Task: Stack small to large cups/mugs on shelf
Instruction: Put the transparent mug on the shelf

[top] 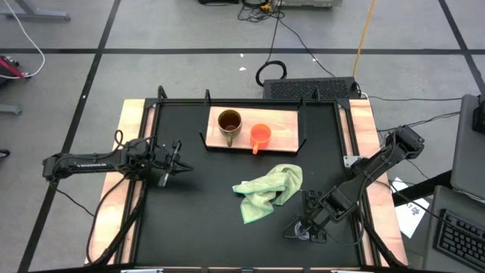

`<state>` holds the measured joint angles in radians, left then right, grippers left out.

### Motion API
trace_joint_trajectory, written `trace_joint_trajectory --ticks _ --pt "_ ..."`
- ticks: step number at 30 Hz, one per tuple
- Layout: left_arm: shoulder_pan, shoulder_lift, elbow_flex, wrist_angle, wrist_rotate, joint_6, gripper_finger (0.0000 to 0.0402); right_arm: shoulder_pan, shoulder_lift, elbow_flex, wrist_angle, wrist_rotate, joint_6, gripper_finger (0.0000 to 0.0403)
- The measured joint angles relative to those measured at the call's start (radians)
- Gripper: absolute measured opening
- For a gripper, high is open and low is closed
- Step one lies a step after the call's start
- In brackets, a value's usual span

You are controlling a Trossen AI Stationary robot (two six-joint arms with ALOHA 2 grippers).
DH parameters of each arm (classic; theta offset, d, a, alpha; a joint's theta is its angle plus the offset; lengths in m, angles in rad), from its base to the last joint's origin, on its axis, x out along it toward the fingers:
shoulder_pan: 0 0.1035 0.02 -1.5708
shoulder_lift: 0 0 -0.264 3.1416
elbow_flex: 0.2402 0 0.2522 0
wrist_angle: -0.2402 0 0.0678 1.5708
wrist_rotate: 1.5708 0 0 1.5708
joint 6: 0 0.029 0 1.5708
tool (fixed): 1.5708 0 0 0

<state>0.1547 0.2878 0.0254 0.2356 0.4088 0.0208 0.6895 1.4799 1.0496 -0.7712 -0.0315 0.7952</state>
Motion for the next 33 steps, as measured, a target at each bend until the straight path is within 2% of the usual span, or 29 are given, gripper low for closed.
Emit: trace_joint_trajectory --ticks 7,19,27,33 --pt "0.000 0.000 0.000 0.000 0.000 0.000 0.0026 0.000 0.000 0.000 0.004 0.001 -0.012 0.0223" --pt "0.000 0.000 0.000 0.000 0.000 0.000 0.0026 -0.001 0.029 -0.001 0.010 0.004 -0.048 0.0177" --pt "0.000 0.000 0.000 0.000 0.000 0.000 0.0026 -0.002 0.030 -0.001 -0.045 0.031 -0.048 0.0119" --pt "0.000 0.000 0.000 -0.010 0.000 0.000 0.0026 -0.002 0.030 -0.001 -0.047 0.030 -0.065 0.0049"
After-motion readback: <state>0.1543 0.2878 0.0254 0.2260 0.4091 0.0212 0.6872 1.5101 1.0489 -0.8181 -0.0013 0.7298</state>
